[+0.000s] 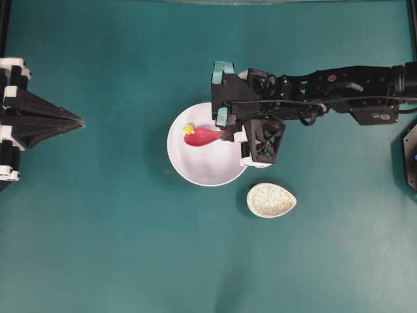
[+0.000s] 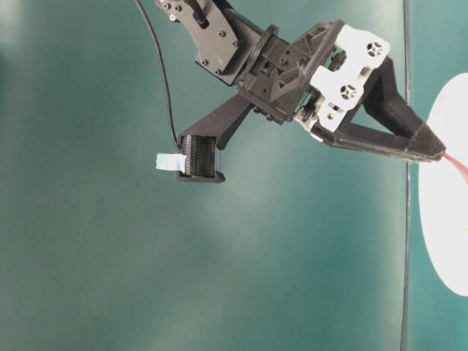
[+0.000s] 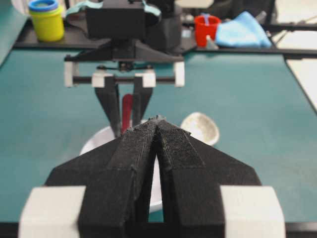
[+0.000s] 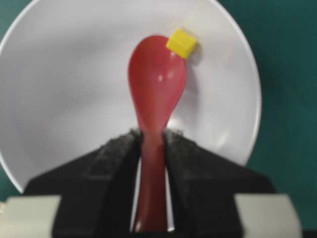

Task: Scoop the yellow hexagonal prism block from the bowl with a spoon using the right arm.

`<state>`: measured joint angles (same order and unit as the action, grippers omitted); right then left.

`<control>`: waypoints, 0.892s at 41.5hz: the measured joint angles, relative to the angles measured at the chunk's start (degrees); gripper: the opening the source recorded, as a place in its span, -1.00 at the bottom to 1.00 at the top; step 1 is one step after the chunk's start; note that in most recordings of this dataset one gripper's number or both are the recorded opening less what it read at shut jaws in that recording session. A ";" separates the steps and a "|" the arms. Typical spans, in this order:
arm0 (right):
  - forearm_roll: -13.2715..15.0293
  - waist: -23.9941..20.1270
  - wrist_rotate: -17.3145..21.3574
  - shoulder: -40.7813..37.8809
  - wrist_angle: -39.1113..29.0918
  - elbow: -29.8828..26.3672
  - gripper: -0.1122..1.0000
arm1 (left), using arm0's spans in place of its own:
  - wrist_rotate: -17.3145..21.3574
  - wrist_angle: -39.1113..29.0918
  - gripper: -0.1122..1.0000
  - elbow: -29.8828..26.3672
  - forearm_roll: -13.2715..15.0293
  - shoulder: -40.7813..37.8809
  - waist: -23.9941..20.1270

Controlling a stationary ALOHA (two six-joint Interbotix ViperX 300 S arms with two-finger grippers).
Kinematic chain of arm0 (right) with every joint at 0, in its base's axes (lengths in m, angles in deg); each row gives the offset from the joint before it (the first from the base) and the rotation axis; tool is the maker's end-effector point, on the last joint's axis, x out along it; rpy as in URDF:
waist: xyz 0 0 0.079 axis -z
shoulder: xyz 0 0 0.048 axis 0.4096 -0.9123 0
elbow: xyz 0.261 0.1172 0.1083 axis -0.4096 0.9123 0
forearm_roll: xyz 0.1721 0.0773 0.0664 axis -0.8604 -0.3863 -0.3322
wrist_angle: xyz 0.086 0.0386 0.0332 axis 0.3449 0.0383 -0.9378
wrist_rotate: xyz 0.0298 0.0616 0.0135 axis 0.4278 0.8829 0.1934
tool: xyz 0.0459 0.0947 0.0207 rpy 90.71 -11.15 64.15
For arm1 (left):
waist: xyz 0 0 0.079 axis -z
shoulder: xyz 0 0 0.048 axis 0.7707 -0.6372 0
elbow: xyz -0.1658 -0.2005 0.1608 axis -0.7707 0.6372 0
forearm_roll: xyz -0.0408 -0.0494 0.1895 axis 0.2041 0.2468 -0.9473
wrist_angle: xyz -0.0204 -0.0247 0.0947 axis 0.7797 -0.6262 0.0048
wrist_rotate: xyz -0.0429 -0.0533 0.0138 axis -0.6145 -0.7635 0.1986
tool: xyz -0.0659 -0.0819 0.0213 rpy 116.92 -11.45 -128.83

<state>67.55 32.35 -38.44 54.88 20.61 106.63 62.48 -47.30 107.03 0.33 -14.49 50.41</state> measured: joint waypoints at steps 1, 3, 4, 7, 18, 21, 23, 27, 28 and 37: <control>0.00 0.00 0.00 0.00 0.09 0.09 -0.36 | 0.00 0.18 -0.79 0.00 0.09 0.00 -0.09; 0.09 0.00 0.00 0.00 0.00 0.00 -0.36 | 0.00 0.00 -0.79 0.00 0.09 0.00 0.00; 0.18 0.00 0.00 0.00 0.09 0.00 -0.36 | 0.00 0.18 -0.79 0.00 0.09 0.00 0.00; 0.35 0.09 0.00 0.00 0.09 0.00 -0.36 | 0.00 0.00 -0.79 0.00 0.09 0.00 -0.09; 1.32 0.00 0.00 0.18 0.09 0.35 -0.36 | 0.00 0.00 -0.79 0.00 0.00 0.00 0.00; 1.41 0.09 0.00 0.70 0.18 0.79 -0.36 | 0.00 0.00 -0.79 0.00 0.09 0.00 -0.09; 1.49 0.09 0.09 1.14 0.35 1.05 -0.36 | 0.00 0.00 -0.79 0.00 0.00 0.00 0.00; 1.58 0.00 0.00 2.11 1.23 1.67 -0.36 | -0.09 0.00 -0.79 0.00 0.09 0.00 0.00; 1.67 0.09 0.00 2.37 1.67 2.02 -0.36 | -0.09 0.00 -0.79 0.09 0.00 0.00 -0.09; 2.11 0.09 0.00 3.87 6.59 3.96 -0.36 | -0.09 0.00 -0.79 0.00 0.00 0.00 0.00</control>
<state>69.66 32.44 -38.44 58.75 27.20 110.58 62.39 -47.30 107.03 0.33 -14.49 50.41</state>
